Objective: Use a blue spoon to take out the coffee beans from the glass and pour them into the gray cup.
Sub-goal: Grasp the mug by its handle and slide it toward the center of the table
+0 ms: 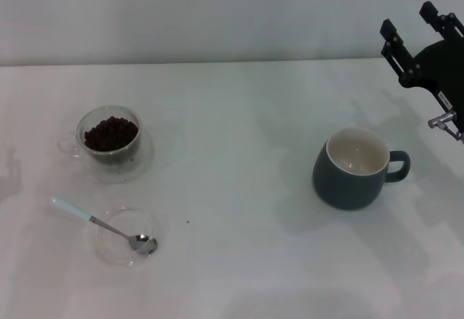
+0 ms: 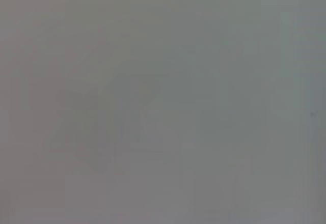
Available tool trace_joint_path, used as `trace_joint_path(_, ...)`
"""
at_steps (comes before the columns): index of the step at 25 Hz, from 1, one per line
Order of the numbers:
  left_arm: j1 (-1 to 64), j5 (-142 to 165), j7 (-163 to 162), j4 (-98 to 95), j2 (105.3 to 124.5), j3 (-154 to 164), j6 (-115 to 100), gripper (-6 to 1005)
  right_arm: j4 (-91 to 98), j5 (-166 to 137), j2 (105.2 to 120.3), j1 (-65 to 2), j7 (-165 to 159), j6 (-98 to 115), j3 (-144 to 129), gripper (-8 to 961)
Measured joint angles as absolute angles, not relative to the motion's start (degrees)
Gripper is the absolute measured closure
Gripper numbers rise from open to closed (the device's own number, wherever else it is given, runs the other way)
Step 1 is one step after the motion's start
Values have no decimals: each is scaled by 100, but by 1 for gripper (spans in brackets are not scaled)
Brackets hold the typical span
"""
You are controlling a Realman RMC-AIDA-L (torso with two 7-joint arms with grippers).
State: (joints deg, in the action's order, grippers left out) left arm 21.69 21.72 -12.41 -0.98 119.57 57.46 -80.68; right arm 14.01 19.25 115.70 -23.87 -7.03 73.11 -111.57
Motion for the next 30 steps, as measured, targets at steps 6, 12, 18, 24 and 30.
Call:
trace_joint_path(6, 2162, 2217, -1211, -109, 11955, 5764, -8197, 593, 1405, 1925, 11570, -2381, -703, 7270, -11198, 219)
trace_joint_path(12, 2065, 2183, -1220, -64, 11958, 5756, -8323, 250, 1405, 1925, 11564, -2379, -703, 7327, -11188, 192)
trace_joint_path(18, 2052, 2164, -1252, -66, 11962, 5742, -8340, 217, 1417, 1916, 11553, -2263, -954, 7504, -11200, 196)
trace_joint_path(24, 2013, 2155, -1272, -53, 11966, 5736, -8356, 196, 1347, 1871, 11428, -1935, -2357, 7915, -11162, 198)
trace_joint_path(30, 2045, 2153, -1368, -44, 11962, 5733, -8329, 195, 1134, 1511, 11297, -1730, -2684, 7992, -11174, 199)
